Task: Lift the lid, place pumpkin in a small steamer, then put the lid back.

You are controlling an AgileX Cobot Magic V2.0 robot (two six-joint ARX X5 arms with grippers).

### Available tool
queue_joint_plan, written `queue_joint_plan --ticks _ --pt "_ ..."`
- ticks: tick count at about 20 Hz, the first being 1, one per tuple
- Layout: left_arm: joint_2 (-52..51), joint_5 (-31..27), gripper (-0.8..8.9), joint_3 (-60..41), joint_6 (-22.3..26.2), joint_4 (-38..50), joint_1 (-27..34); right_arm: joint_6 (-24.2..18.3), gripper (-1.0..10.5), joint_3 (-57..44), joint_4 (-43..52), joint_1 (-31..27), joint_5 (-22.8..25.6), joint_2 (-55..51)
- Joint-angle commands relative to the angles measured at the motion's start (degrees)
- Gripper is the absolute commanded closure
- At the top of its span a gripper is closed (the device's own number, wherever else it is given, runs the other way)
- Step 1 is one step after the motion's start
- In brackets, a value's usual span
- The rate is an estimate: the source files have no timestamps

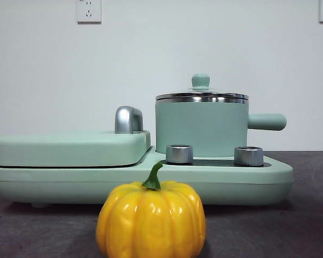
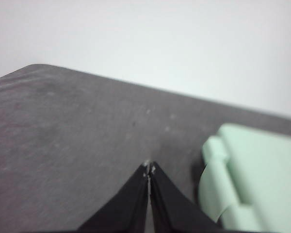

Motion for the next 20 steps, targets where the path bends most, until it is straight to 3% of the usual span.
queue_joint_plan --ticks 1,5,10,13,16,20 --pt "0.1 0.1 8.07 -1.1 -7.7 3.1 0.1 0.9 9.3 -0.2 2.1 0.0 0.0 0.0" --pt "0.1 0.1 8.07 -1.0 -14.4 7.1 0.1 6.1 9.3 -0.2 5.4 0.0 0.0 0.0" --pt "0.1 0.2 8.07 -1.0 -25.9 12.5 0.1 24.5 9.3 -0.1 8.3 0.0 0.1 0.0" --pt "0.1 0.2 8.07 -1.0 -31.6 14.0 0.1 32.3 9.3 -0.1 9.1 0.0 -0.8 0.0" --pt "0.1 0.3 8.07 -0.9 -33.5 17.6 0.0 37.4 9.3 -0.1 13.4 0.0 -4.8 0.0" --pt "0.1 0.4 8.07 -0.2 -33.6 24.6 0.0 39.8 9.3 1.6 19.3 0.0 -6.5 0.0"
